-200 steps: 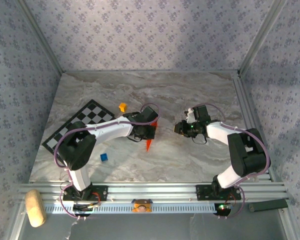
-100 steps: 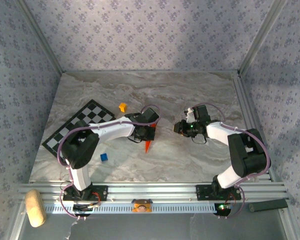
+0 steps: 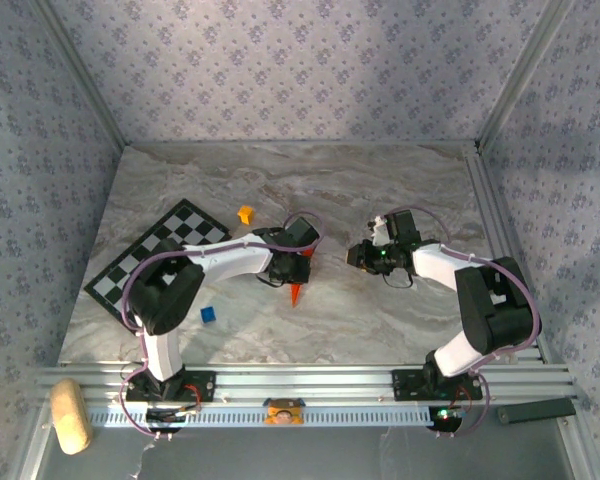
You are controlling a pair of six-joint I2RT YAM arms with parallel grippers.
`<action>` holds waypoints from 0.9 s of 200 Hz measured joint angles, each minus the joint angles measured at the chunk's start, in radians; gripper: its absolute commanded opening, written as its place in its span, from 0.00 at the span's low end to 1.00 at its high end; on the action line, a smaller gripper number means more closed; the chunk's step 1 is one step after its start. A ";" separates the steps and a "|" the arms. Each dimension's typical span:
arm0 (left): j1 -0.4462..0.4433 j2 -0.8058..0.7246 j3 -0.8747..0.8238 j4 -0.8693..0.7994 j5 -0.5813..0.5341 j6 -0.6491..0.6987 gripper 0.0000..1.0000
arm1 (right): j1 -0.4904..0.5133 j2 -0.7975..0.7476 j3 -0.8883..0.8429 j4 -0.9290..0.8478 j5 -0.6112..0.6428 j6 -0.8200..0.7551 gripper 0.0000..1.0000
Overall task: Fold a paper plane with a square sheet of paper (pick it up from the middle)
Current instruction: Turn over a paper plane at the center of the table.
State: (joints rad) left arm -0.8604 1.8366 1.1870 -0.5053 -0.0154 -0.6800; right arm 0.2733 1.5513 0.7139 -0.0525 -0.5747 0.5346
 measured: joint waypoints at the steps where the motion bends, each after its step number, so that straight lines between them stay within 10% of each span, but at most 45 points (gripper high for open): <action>1: 0.000 0.000 0.000 0.000 0.000 0.000 0.12 | 0.000 0.000 0.000 0.000 0.000 0.000 0.24; 180: -0.019 0.041 0.030 -0.017 0.003 0.018 0.14 | 0.000 0.009 0.000 0.000 0.000 0.000 0.24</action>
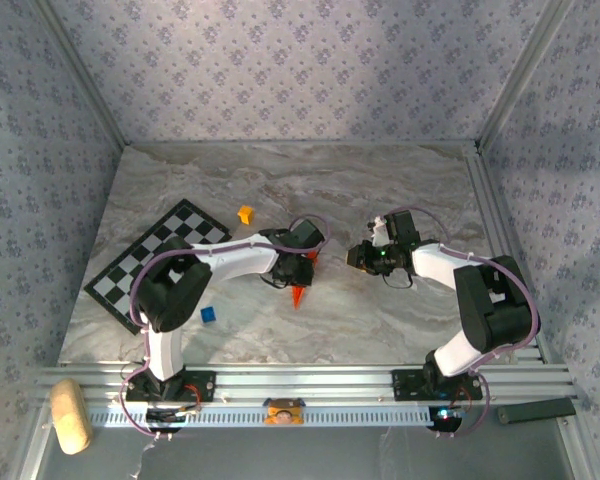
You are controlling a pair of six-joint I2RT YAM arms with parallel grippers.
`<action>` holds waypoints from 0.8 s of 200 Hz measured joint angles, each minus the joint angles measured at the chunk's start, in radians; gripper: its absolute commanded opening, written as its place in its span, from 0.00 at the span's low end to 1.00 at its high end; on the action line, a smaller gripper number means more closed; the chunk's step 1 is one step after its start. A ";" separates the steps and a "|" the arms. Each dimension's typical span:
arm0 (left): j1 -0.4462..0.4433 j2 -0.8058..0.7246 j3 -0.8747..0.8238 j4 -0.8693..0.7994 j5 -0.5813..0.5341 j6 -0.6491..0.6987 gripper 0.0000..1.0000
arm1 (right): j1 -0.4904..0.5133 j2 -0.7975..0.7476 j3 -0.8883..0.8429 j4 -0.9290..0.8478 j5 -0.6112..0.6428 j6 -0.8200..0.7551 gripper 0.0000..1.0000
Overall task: Fold a paper plane with a square sheet of paper (pick it up from the middle)
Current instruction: Turn over a paper plane at the center of the table.
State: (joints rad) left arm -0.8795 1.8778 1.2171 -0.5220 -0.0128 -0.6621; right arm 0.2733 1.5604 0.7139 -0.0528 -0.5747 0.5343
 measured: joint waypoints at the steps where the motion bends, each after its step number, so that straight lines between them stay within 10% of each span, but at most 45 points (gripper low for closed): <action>1: 0.000 0.000 0.000 0.000 0.000 0.000 0.15 | 0.000 0.000 0.000 0.000 0.000 0.000 0.24; 160: -0.037 0.064 0.067 -0.050 -0.082 -0.037 0.23 | -0.001 -0.005 0.000 -0.010 0.003 0.000 0.24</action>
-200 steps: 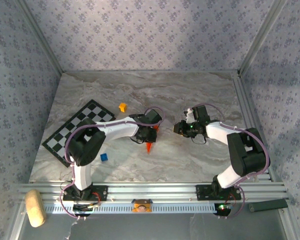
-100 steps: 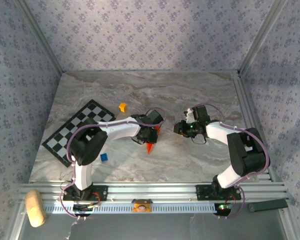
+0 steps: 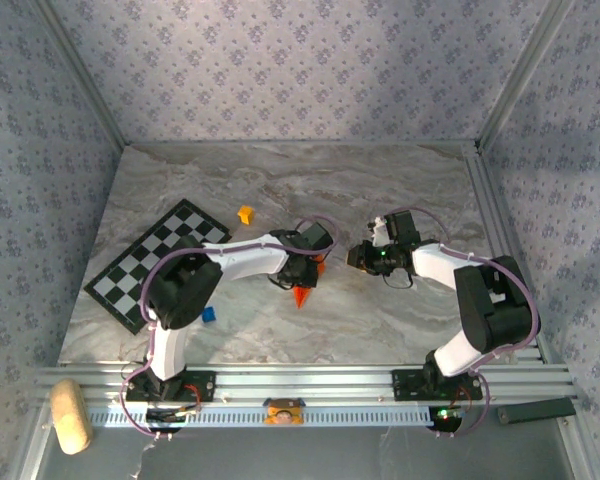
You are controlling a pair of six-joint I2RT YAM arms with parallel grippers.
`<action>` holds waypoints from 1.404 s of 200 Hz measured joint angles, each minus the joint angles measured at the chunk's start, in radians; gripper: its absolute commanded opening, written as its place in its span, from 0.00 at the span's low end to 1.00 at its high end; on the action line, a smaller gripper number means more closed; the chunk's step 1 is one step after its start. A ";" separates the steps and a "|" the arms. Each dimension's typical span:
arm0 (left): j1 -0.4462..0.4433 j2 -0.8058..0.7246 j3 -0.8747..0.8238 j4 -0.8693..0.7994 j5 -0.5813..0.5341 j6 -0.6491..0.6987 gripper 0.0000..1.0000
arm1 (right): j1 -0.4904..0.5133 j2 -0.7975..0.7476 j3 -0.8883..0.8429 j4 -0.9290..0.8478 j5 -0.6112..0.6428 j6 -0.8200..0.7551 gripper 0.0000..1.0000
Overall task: Fold a paper plane with a square sheet of paper (pick it up from the middle)
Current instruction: Turn over a paper plane at the center of the table.
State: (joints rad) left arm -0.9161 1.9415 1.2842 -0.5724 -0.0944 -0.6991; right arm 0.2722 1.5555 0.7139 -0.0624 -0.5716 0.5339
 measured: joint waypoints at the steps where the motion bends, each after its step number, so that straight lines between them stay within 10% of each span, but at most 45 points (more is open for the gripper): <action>1: 0.000 0.000 0.000 0.000 0.000 -0.002 0.23 | 0.000 -0.001 0.000 -0.001 0.000 0.000 0.24; 281: -0.019 0.087 0.142 -0.110 -0.120 -0.231 0.39 | -0.071 -0.196 0.000 -0.117 0.038 -0.026 0.27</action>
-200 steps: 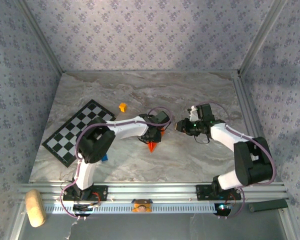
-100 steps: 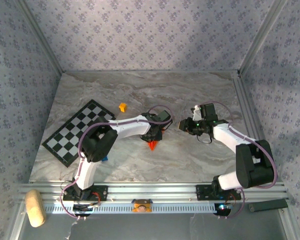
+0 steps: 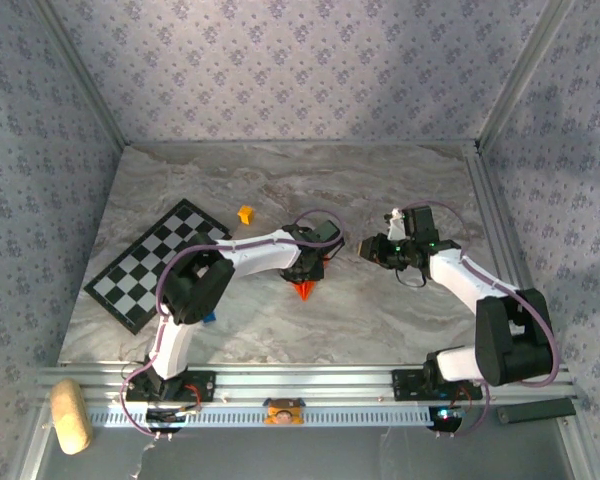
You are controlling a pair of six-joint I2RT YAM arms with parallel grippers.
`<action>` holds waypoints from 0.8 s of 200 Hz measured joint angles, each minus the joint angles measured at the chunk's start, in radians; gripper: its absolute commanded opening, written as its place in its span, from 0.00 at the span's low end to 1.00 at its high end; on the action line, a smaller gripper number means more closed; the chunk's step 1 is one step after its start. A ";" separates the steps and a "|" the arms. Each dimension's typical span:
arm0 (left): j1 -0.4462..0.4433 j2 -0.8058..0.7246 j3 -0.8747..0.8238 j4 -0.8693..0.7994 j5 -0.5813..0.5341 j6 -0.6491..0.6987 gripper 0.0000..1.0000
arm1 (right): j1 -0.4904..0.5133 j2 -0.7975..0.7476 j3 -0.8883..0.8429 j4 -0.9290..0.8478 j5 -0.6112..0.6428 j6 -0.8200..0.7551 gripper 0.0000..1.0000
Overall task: Fold a paper plane with a square sheet of paper (pick it up from the middle)
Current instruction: Turn over a paper plane at the center of the table.
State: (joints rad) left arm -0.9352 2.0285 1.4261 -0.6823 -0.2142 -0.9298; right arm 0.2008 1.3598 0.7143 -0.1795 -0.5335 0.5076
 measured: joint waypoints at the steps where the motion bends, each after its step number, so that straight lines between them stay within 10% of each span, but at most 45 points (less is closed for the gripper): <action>1: 0.000 0.000 0.000 0.000 0.000 0.000 0.39 | 0.000 0.000 0.000 0.000 0.000 0.000 0.26; 127: 0.002 -0.166 -0.018 -0.021 -0.053 0.006 0.49 | -0.003 -0.078 0.032 -0.085 0.091 -0.047 0.39; 142: 0.002 -0.245 -0.053 -0.016 -0.098 0.026 0.56 | -0.006 -0.129 0.057 -0.122 0.174 -0.087 0.51; 160: 0.005 -0.365 -0.108 -0.008 -0.193 0.071 0.64 | -0.007 -0.210 0.083 -0.147 0.328 -0.131 0.97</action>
State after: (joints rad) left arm -0.9298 1.6634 1.3186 -0.6907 -0.4068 -0.8585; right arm 0.1936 1.1496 0.7971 -0.3264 -0.2050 0.3763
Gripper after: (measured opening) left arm 0.592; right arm 0.648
